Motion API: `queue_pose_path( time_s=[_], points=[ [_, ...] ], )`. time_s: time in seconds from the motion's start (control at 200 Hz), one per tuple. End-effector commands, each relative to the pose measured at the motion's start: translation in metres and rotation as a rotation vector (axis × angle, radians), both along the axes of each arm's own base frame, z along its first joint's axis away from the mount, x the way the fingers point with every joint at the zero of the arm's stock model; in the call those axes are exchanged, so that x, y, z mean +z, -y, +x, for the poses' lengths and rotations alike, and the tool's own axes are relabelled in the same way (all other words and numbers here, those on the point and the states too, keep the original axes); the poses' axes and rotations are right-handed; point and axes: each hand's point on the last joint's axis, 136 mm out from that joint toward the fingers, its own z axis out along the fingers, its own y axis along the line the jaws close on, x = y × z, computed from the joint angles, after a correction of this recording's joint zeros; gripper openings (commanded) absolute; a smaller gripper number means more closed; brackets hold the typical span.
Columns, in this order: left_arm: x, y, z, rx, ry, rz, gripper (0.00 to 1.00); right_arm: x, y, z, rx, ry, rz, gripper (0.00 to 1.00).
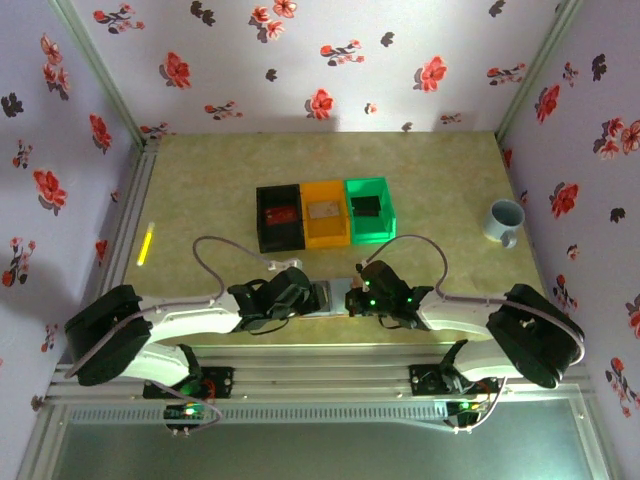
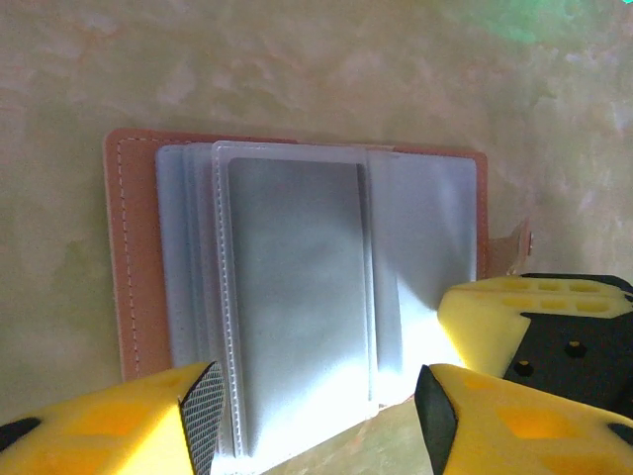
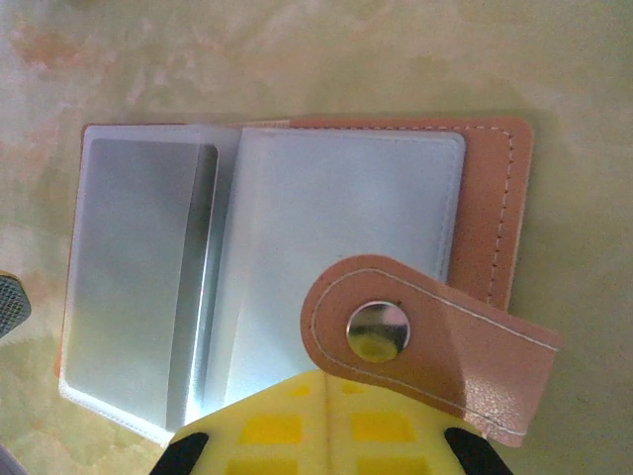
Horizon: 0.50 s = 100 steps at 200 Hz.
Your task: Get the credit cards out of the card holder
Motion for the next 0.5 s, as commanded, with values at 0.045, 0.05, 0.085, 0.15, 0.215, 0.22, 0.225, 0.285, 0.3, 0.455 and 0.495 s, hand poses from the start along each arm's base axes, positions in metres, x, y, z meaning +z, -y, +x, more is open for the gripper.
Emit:
queue_pose_path(
  time_s=[0.045, 0.05, 0.085, 0.15, 0.215, 0.22, 0.225, 0.285, 0.3, 0.455, 0.495],
  points=[
    [0.008, -0.001, 0.006, -0.001, 0.041, 0.028, 0.57, -0.007, -0.001, -0.005, 0.005, -0.03, -0.002, 0.0],
    [0.008, -0.001, 0.006, -0.001, 0.041, 0.029, 0.57, -0.007, -0.001, -0.006, 0.006, -0.03, -0.002, 0.0],
    [0.008, 0.0, 0.006, -0.003, 0.041, 0.029, 0.57, -0.008, 0.0, -0.006, 0.006, -0.032, -0.004, 0.0],
    [0.008, 0.004, 0.006, -0.008, 0.038, 0.019, 0.57, -0.007, -0.001, -0.005, 0.005, -0.032, 0.0, 0.0],
    [0.007, 0.008, 0.007, -0.013, 0.034, 0.004, 0.57, -0.006, -0.002, -0.005, 0.007, -0.032, 0.001, 0.0],
    [0.007, 0.009, 0.007, -0.013, 0.034, 0.003, 0.57, -0.006, -0.002, -0.005, 0.007, -0.032, 0.001, 0.0],
    [0.007, 0.009, 0.007, -0.014, 0.033, 0.002, 0.57, -0.006, -0.002, -0.005, 0.007, -0.032, 0.001, 0.0],
    [0.007, 0.012, 0.007, -0.02, 0.03, -0.005, 0.57, -0.007, -0.002, -0.005, 0.008, -0.034, 0.001, 0.0],
    [0.008, 0.014, 0.007, -0.021, 0.029, -0.009, 0.57, -0.007, -0.002, -0.005, 0.007, -0.035, 0.001, 0.0],
    [0.007, 0.019, 0.007, -0.034, 0.025, -0.011, 0.57, -0.007, -0.003, -0.006, 0.011, -0.038, 0.0, 0.0],
    [0.005, 0.018, 0.007, -0.034, 0.022, -0.004, 0.57, -0.007, -0.003, -0.007, 0.012, -0.038, 0.001, 0.0]
  ],
)
